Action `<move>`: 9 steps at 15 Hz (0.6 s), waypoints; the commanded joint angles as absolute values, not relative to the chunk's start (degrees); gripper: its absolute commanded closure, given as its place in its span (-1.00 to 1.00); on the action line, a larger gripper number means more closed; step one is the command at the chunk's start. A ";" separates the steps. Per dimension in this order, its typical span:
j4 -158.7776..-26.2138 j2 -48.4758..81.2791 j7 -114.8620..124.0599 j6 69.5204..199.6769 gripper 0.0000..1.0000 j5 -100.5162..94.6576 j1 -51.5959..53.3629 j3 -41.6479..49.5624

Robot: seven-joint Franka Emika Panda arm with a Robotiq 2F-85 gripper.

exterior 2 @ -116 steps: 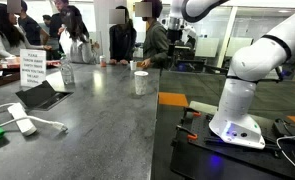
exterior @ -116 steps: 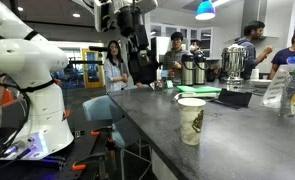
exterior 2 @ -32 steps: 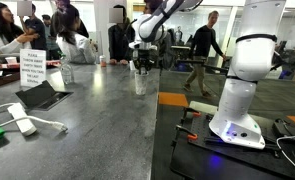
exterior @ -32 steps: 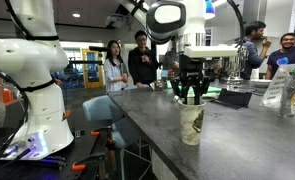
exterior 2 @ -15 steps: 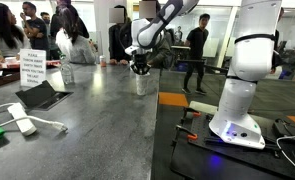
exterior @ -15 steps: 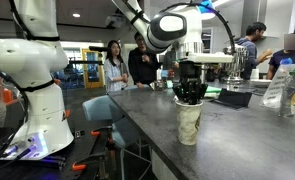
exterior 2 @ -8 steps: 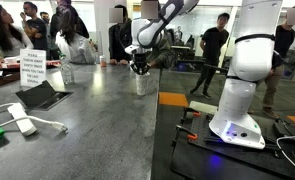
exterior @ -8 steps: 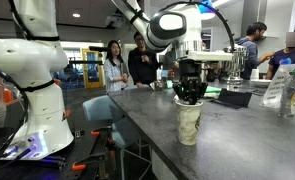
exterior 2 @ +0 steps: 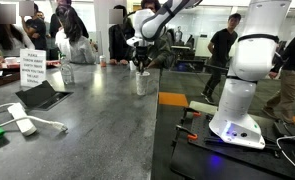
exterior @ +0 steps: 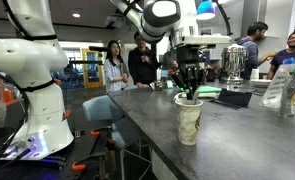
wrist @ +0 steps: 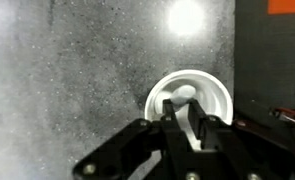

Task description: Take the blue marker out of the white cup

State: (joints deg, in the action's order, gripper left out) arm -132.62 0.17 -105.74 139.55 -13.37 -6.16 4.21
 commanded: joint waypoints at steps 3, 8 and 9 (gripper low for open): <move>-134.95 -4.64 -107.71 139.89 0.89 -14.68 -5.59 4.81; -134.27 -7.81 -106.54 138.75 0.89 -19.90 -5.07 4.54; -133.35 -7.78 -106.61 138.49 0.89 -20.91 -4.94 4.57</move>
State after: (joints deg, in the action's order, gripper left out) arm -133.67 -6.17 -106.73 139.44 -17.66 -5.67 4.24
